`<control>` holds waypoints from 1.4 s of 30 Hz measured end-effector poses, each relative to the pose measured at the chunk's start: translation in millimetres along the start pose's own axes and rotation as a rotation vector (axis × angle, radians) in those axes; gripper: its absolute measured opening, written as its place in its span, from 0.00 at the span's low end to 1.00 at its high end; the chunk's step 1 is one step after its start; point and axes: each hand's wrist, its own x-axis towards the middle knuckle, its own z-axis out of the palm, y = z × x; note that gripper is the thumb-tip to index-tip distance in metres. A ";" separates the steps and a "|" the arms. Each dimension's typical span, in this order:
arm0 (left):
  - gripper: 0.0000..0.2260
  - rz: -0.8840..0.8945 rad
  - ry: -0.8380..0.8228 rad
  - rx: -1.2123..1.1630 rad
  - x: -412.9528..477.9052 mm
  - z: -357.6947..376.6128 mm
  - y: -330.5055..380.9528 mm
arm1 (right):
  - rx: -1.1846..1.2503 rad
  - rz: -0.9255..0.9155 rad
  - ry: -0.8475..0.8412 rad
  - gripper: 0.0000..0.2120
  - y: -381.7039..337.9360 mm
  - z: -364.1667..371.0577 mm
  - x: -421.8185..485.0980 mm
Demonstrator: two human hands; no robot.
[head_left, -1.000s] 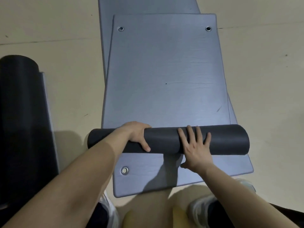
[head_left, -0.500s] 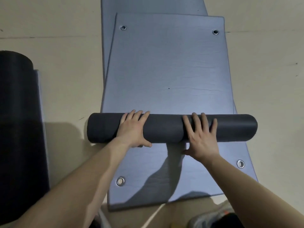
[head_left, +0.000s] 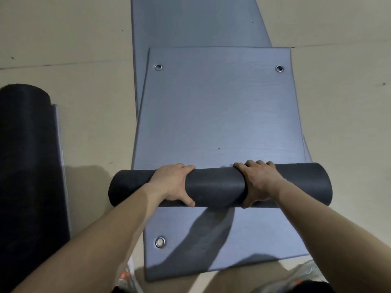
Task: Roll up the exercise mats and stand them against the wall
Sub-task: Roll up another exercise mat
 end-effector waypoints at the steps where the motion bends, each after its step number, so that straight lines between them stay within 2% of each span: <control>1: 0.52 0.000 -0.038 -0.017 -10.8 12.4 3.0 | 0.022 -0.012 -0.024 0.58 -4.5 12.5 -12.9; 4: 0.52 -0.003 -0.090 -0.033 -32.7 37.1 10.7 | 0.068 0.016 0.065 0.61 -21.1 58.3 -49.8; 7: 0.52 -0.019 -0.147 -0.089 -32.1 27.2 11.7 | -0.004 0.127 0.212 0.64 -41.7 95.5 -78.6; 9: 0.51 -0.045 -0.160 -0.125 -31.7 18.3 12.8 | -0.007 0.138 0.224 0.65 -44.8 99.3 -80.9; 10: 0.50 -0.069 -0.113 -0.110 -35.2 17.9 14.2 | 0.014 0.125 0.195 0.64 -43.0 92.9 -77.4; 11: 0.48 -0.099 0.004 -0.071 -41.9 20.5 17.3 | 0.050 0.108 0.178 0.63 -39.3 83.3 -71.0; 13: 0.38 -0.105 0.382 -0.003 -58.3 41.8 26.6 | 0.119 0.081 0.166 0.60 -26.5 58.1 -53.7; 14: 0.35 -0.088 0.484 0.015 -64.6 54.0 30.4 | 0.144 0.067 0.121 0.60 -20.0 41.8 -44.1; 15: 0.38 -0.070 0.488 0.042 -67.8 63.5 32.8 | 0.166 0.062 0.065 0.61 -15.1 27.1 -35.7; 18: 0.56 -0.070 0.335 0.153 -52.5 70.8 31.8 | 0.188 0.125 0.064 0.63 -15.0 16.6 -26.7; 21: 0.59 -0.067 0.341 0.135 -20.2 46.7 18.0 | 0.021 0.185 0.335 0.61 -27.0 49.1 -36.7; 24: 0.60 -0.042 0.274 0.078 9.0 15.4 1.9 | -0.047 0.162 0.487 0.60 -21.7 58.8 -20.7; 26: 0.62 -0.026 0.258 0.100 19.5 5.2 -3.5 | -0.033 0.127 0.460 0.58 -8.3 34.7 0.7; 30: 0.59 -0.022 0.291 0.193 32.3 -16.8 -2.1 | 0.003 0.055 0.256 0.56 15.7 -20.7 32.6; 34: 0.56 -0.023 0.136 0.121 26.6 -36.6 0.8 | 0.008 0.056 0.111 0.55 6.2 -34.1 25.5; 37: 0.56 -0.012 -0.032 0.068 -8.3 -3.9 10.1 | 0.058 0.023 -0.031 0.56 -10.1 -2.8 -8.7; 39: 0.57 -0.005 -0.046 0.071 -30.3 22.5 14.9 | 0.073 0.006 0.001 0.57 -20.2 24.9 -34.5; 42: 0.57 -0.019 -0.051 0.058 -39.5 28.1 19.5 | 0.036 0.054 0.165 0.62 -37.6 60.2 -69.7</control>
